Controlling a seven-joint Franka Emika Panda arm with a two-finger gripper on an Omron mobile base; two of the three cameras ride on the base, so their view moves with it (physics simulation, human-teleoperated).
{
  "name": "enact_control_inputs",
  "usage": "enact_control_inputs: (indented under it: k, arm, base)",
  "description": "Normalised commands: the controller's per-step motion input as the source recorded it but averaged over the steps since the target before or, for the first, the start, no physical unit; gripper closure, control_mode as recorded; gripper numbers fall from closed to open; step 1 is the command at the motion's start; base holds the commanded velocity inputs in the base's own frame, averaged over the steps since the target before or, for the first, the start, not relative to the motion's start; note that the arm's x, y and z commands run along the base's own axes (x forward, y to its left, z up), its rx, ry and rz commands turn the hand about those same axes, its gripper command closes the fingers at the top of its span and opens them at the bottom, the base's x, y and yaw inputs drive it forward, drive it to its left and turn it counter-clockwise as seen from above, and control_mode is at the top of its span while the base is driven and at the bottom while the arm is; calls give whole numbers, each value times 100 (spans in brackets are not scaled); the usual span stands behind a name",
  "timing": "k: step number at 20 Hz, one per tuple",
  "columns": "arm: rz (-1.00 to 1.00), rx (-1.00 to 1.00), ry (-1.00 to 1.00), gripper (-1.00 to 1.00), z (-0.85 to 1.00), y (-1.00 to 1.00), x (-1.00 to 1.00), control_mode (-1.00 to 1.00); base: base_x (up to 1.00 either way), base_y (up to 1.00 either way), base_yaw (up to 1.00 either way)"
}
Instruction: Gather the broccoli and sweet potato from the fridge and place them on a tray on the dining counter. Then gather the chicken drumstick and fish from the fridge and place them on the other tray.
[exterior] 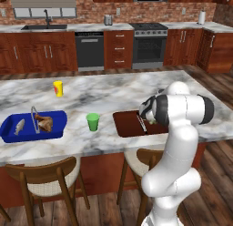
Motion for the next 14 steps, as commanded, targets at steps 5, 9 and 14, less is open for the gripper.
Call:
enact_control_inputs:
  k: [5, 9, 14]
  arm:
    - [0, 0, 4, 100, -8, 0, 0, -100]
    - [0, 0, 2, 100, -7, 0, 1, -100]
    - [0, 0, 0, 100, -2, 0, 0, -100]
  base:
    - [0, 0, 0]
    - [0, 0, 0]
    - [0, 0, 0]
